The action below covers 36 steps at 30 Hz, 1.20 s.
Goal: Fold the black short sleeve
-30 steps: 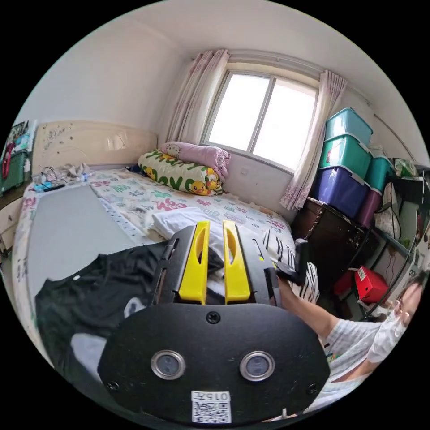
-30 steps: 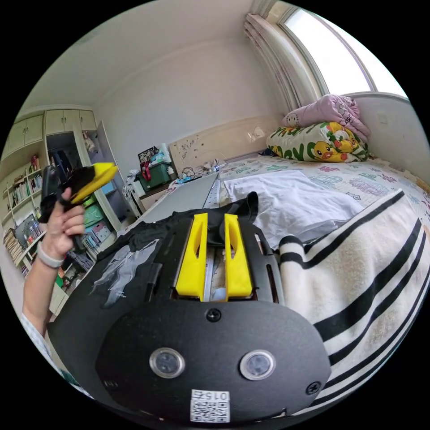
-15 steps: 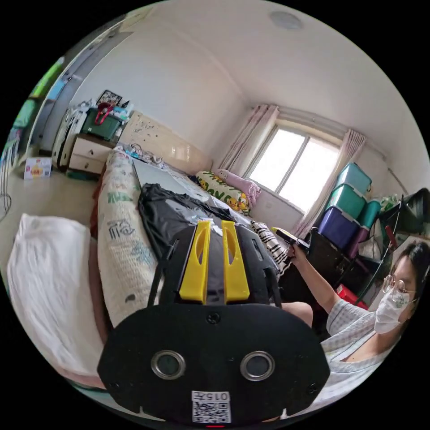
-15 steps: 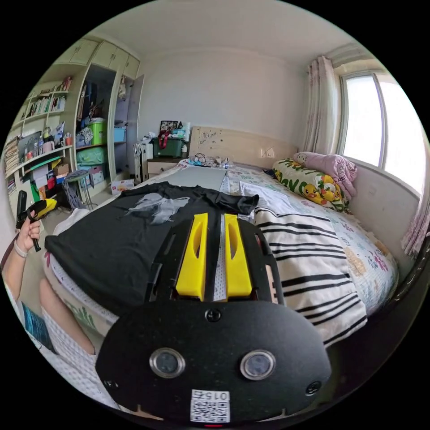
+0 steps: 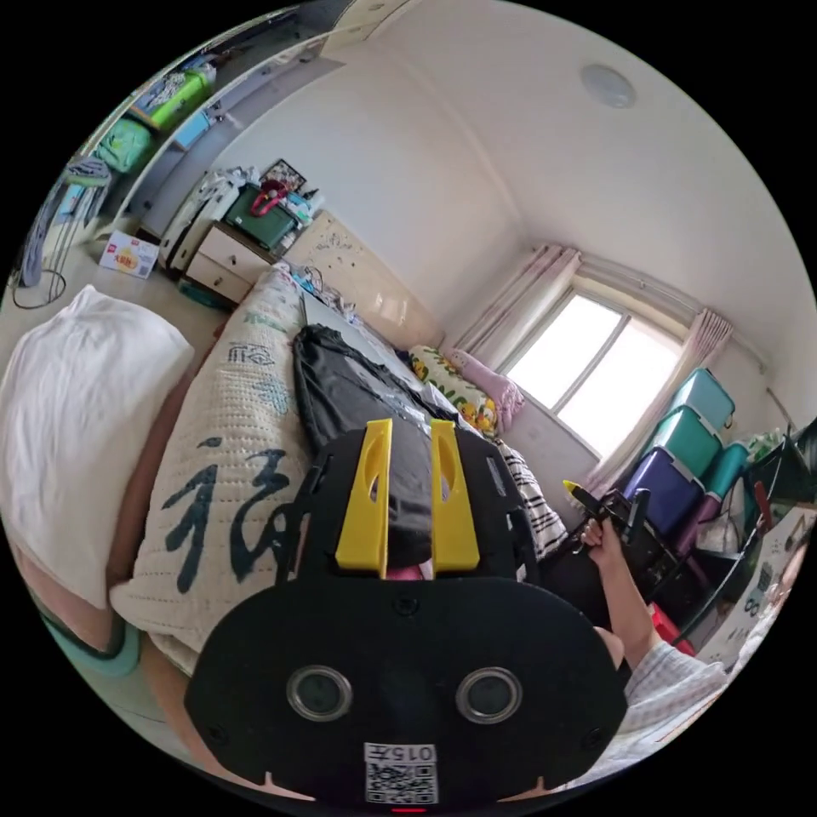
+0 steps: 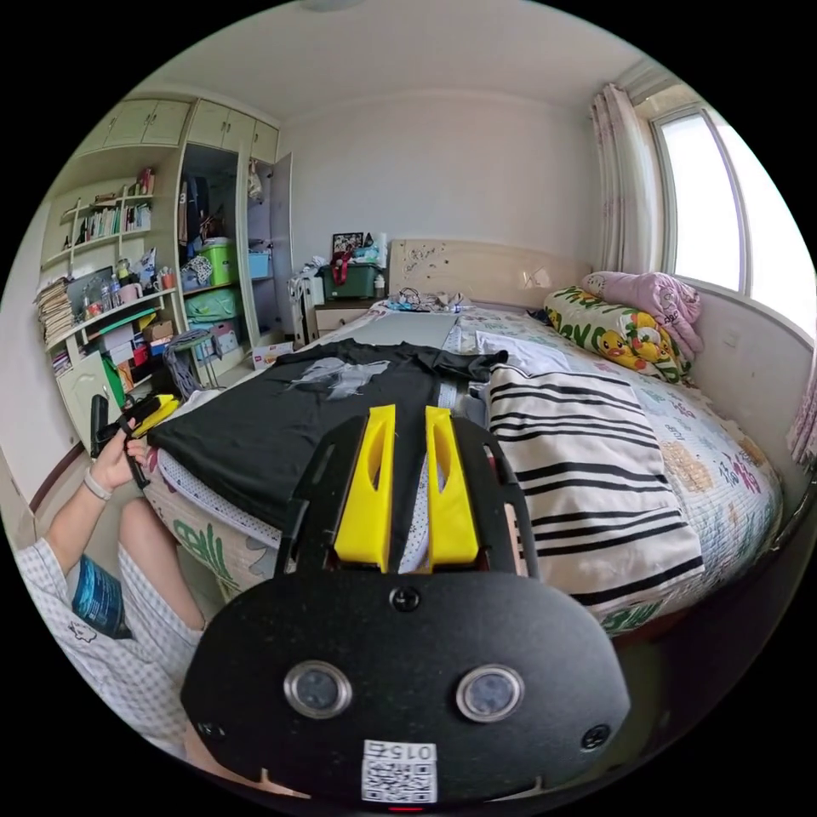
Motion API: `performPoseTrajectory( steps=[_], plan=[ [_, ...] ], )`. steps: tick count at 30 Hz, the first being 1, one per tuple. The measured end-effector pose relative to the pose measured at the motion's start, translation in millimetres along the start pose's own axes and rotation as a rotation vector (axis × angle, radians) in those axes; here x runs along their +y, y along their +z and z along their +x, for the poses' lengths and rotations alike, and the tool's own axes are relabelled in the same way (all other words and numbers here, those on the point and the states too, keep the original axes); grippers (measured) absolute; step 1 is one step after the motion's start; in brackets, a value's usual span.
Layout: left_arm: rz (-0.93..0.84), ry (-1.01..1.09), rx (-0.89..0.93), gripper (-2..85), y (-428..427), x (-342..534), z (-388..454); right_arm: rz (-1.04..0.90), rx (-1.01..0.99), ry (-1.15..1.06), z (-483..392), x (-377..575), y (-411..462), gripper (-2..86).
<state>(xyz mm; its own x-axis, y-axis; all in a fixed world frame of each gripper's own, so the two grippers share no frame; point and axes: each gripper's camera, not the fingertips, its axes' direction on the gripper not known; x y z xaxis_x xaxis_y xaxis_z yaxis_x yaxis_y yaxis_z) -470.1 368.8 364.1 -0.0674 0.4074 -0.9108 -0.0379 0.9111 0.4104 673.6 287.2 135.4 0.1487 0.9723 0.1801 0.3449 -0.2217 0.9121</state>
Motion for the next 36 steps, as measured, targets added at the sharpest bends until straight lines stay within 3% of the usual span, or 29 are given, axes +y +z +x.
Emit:
performPoseTrajectory(
  steps=[9,20,29,36],
  plan=[
    [0.062,-0.011,0.026,7.8,-10,27,14,-0.047,-0.28,0.014,12,22,100,6.6],
    [-0.015,-0.031,-0.086,8.0,-12,14,44,-0.241,-0.111,-0.014,16,50,187,6.4],
    [-0.204,-0.022,-0.19,9.2,10,-23,73,-0.171,-0.059,-0.059,34,81,204,6.0],
    [-0.506,0.098,-0.213,8.4,29,-77,112,-0.168,-0.053,-0.061,48,91,215,6.2]
  ],
)
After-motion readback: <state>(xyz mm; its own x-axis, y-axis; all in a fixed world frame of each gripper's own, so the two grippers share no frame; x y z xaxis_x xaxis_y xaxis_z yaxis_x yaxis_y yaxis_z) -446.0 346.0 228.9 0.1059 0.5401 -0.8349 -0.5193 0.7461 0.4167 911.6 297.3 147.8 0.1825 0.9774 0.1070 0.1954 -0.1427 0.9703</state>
